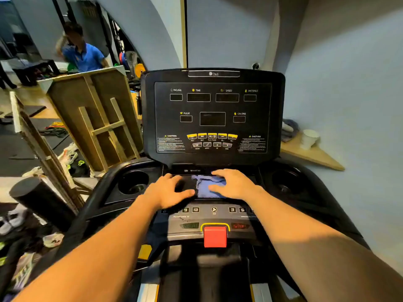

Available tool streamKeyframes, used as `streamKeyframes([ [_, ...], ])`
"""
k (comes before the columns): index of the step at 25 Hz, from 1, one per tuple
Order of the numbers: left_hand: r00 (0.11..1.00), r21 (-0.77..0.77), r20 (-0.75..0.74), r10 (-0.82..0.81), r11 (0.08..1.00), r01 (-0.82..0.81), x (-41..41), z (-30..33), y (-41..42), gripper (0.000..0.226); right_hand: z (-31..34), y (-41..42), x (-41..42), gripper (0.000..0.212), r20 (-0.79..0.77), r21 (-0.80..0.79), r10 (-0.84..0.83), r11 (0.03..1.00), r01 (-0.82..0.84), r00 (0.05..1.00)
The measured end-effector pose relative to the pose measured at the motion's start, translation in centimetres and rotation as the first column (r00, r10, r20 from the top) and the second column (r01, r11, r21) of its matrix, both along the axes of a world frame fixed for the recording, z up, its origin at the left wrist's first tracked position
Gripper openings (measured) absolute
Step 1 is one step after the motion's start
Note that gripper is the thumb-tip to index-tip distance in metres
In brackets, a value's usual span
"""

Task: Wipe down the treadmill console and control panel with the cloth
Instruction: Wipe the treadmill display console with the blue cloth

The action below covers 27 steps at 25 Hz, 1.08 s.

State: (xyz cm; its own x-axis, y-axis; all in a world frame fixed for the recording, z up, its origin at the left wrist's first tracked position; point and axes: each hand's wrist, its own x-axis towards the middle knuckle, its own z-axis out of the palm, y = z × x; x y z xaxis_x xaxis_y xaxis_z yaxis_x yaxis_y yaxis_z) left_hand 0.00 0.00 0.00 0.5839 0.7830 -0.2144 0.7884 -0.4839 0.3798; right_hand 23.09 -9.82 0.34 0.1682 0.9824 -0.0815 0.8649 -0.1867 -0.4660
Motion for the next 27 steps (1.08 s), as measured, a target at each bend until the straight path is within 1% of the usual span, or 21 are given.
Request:
streamKeyframes([
  [1, 0.997, 0.052, -0.071, -0.034, 0.998, 0.038, -0.3, -0.6, -0.4, 0.09, -0.7, -0.2, -0.1, 0.065, 0.042, -0.028, 0.022, 0.999, -0.021, 0.999],
  [2, 0.99, 0.135, -0.124, -0.06, 0.988, 0.077, -0.2, -1.1, -0.5, 0.087, -0.9, -0.3, -0.2, 0.065, 0.104, -0.036, 0.046, 0.998, -0.043, 0.993],
  [4, 0.989, 0.196, -0.13, -0.067, 0.976, 0.092, -0.7, -2.2, -0.6, 0.093, -1.8, -1.0, -0.4, 0.065, 0.171, -0.031, 0.073, 0.997, -0.069, 0.983],
  [6, 0.991, 0.203, -0.117, -0.06, 0.976, 0.083, -0.6, -2.1, -0.2, 0.101, -2.0, -1.2, -0.6, 0.063, 0.172, -0.02, 0.088, 0.996, -0.085, 0.981],
  [8, 0.991, 0.198, -0.119, -0.059, 0.977, 0.082, -0.3, -1.8, 0.2, 0.104, -1.9, -1.2, -0.6, 0.056, 0.172, -0.036, 0.095, 0.995, -0.09, 0.98],
  [10, 0.991, 0.18, -0.124, -0.057, 0.98, 0.079, -0.2, -1.6, 0.3, 0.102, -1.7, -1.3, -1.0, 0.046, 0.219, -0.057, 0.111, 0.993, -0.101, 0.969],
  [13, 0.989, 0.166, -0.133, -0.061, 0.983, 0.083, 0.0, -1.4, 0.3, 0.09, -1.5, -0.8, -1.3, 0.031, 0.31, -0.079, 0.133, 0.99, -0.114, 0.941],
  [17, 0.986, 0.139, -0.156, -0.064, 0.987, 0.086, 0.0, -0.9, 0.5, 0.081, -1.4, 0.3, -1.5, 0.015, 0.34, -0.19, 0.181, 0.974, -0.121, 0.923],
  [18, 0.986, 0.127, -0.155, -0.067, 0.988, 0.087, 0.0, -0.8, 0.4, 0.08, -1.1, 0.6, -1.7, 0.014, 0.356, -0.221, 0.196, 0.968, -0.122, 0.913],
  [20, 0.985, 0.113, -0.157, -0.075, 0.989, 0.094, 0.0, -0.6, 0.3, 0.08, -0.4, 1.1, -2.2, 0.02, 0.396, -0.285, 0.227, 0.951, -0.116, 0.889],
  [22, 0.984, 0.095, -0.153, -0.087, 0.99, 0.102, -0.3, -0.3, 0.2, 0.083, 0.1, 1.5, -2.8, 0.024, 0.441, -0.317, 0.259, 0.941, -0.121, 0.859],
  [23, 0.985, 0.073, -0.144, -0.091, 0.992, 0.102, -0.4, -0.1, 0.2, 0.089, 0.2, 1.6, -3.0, 0.025, 0.452, -0.318, 0.267, 0.94, -0.126, 0.851],
  [25, 0.991, 0.031, -0.077, -0.105, 0.994, 0.108, -0.8, 0.4, 0.4, 0.106, 0.4, 1.8, -2.8, 0.026, 0.44, -0.293, 0.245, 0.949, -0.12, 0.864],
  [26, 0.994, 0.009, -0.049, -0.102, 0.995, 0.103, -1.0, 0.6, 0.6, 0.105, 0.6, 1.8, -2.6, 0.024, 0.42, -0.263, 0.221, 0.958, -0.115, 0.88],
  [27, 0.995, -0.007, -0.038, -0.098, 0.995, 0.097, -1.2, 1.0, 0.7, 0.094, 0.9, 1.8, -2.3, 0.02, 0.39, -0.222, 0.191, 0.969, -0.109, 0.901],
])
